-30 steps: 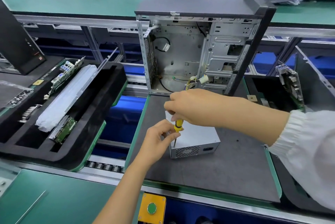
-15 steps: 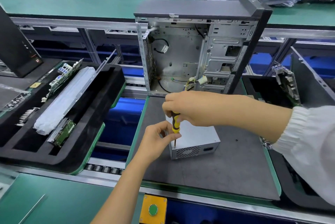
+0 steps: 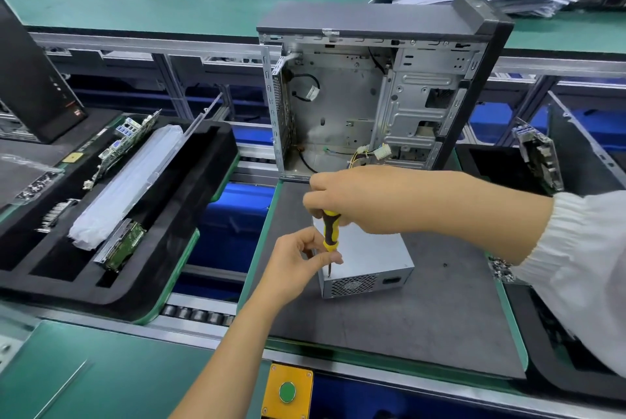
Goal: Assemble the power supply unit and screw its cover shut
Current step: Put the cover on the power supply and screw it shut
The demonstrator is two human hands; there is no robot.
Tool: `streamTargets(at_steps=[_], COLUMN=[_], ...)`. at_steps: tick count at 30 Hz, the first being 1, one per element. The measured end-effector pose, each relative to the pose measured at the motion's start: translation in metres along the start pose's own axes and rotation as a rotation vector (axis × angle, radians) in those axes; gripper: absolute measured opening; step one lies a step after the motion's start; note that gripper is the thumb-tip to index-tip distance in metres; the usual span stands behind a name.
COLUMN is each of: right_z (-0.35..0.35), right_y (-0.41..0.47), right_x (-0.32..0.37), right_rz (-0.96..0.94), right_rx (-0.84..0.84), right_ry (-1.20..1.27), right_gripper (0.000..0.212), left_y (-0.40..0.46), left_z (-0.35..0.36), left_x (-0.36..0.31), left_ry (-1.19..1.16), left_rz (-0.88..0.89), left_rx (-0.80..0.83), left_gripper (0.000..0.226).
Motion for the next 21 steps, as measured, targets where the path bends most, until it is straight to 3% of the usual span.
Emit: streamTargets(at_steps=[3, 10, 14, 17, 19, 21], right_z=[0.003, -0.002, -0.002, 0.006, 0.007, 0.007], right_y=[0.004, 0.003, 0.003, 0.002, 0.001, 0.002], right_x=[0.000, -0.005, 0.004, 0.008, 0.010, 0.009], right_rz=[0.042, 0.136, 0.139, 0.030, -0.023, -0.028], right_rx=[-0.015, -0.212, -0.237, -0.074, 0.026, 0.026], right_ry=[-0.020, -0.199, -0.205, -0.055, -0.012, -0.041], right_gripper=[0.013, 0.063, 0.054, 0.016, 0.030, 0.025], left_y=[-0.001, 0.000, 0.000, -0.001, 0.000, 0.000], left_z=[0.003, 0.007, 0.006, 0.003, 0.002, 0.002], left_x=[0.000, -0.003, -0.005, -0.003, -0.004, -0.004], left_ry=[-0.014, 0.046, 0.005, -0.011, 0.003, 0.031], left_rz=[0.003, 0.047, 0.116, 0.106, 0.113, 0.114], left_rx=[0.059, 0.073, 0.033, 0.030, 0.023, 0.018], left_gripper=[0.006, 0.009, 0.006, 0.018, 0.019, 0.023])
Point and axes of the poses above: each hand's wrist, its own y-axis towards the middle knuckle, its own z-axis out of the palm, x = y × z, the point moved 6 cm from there along y, towards the middle knuckle, and after that the axes turned 15 degrees about z, right-handed, at the moved point
